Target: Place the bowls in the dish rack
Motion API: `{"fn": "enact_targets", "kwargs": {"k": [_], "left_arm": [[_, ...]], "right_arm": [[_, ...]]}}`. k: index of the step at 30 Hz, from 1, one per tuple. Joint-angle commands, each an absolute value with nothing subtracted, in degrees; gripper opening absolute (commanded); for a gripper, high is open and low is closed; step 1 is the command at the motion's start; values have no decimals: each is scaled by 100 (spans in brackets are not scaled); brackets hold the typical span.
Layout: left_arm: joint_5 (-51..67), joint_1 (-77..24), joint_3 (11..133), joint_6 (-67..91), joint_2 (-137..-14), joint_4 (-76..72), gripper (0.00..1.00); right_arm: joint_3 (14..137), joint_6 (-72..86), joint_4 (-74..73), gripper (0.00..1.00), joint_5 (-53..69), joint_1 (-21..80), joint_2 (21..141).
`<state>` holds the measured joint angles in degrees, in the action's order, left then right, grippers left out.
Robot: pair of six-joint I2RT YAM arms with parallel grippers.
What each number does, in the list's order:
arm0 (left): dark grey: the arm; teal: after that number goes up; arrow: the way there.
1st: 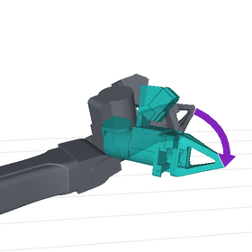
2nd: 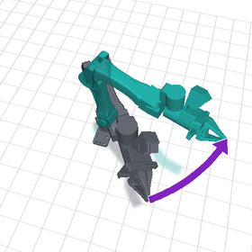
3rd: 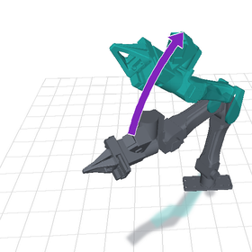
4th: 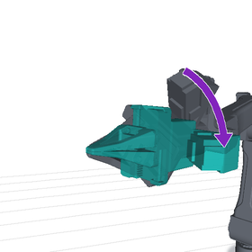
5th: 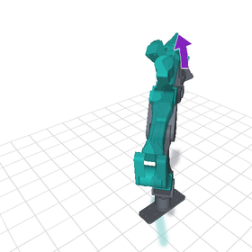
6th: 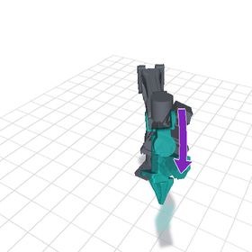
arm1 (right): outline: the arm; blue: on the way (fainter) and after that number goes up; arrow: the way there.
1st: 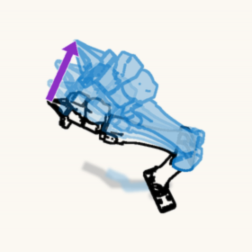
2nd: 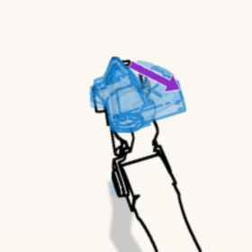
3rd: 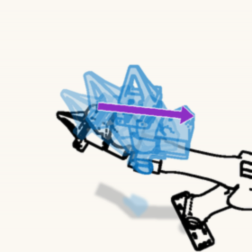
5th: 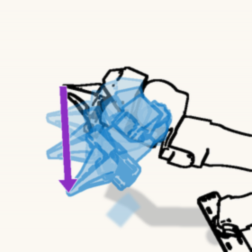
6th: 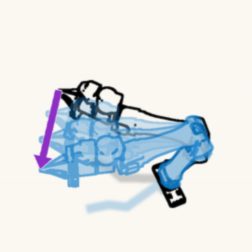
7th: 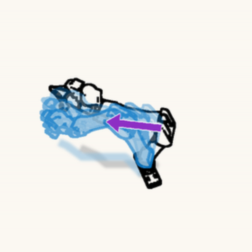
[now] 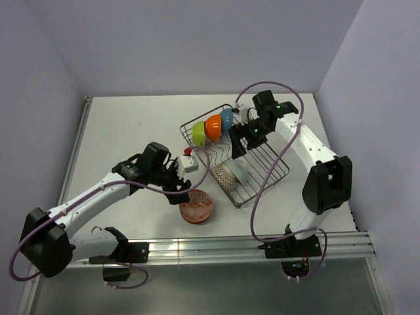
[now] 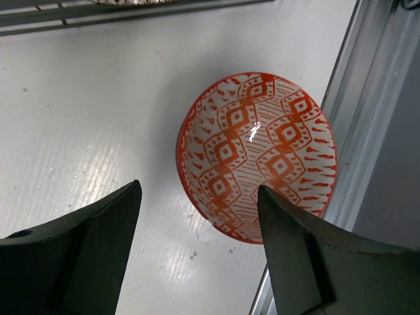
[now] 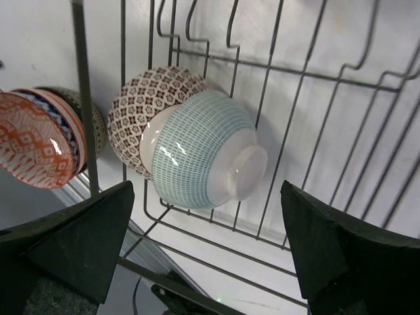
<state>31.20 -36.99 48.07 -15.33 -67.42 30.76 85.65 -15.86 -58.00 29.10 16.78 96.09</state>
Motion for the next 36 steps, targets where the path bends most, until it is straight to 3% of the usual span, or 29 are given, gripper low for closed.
{"fn": "enact_targets", "kwargs": {"k": [1, 9, 12, 13, 17, 36], "left_arm": [[2743, -3981, 4869, -1705, -6925, 3146, 74], [2180, -4377, 5018, -1714, -7233, 3164, 49], [2101, -4403, 5097, -1714, -7242, 3217, 32], [2092, -4412, 5115, -1714, -7251, 3260, 21], [2013, -4430, 5299, -1644, -7365, 3375, 2], [2970, -4193, 5765, -949, -6811, 3058, 0]], "right_arm": [[9043, -1433, -5616, 100, 2865, 1503, 9132], [9158, -1310, -5634, 100, 2979, 1292, 8912], [9211, -1301, -5660, 100, 3015, 1222, 8886], [9237, -1292, -5660, 100, 3015, 1222, 8877], [9237, -1239, -5564, 100, 3076, 1169, 8807], [9185, -879, -5441, 100, 3964, 1037, 8675]]}}
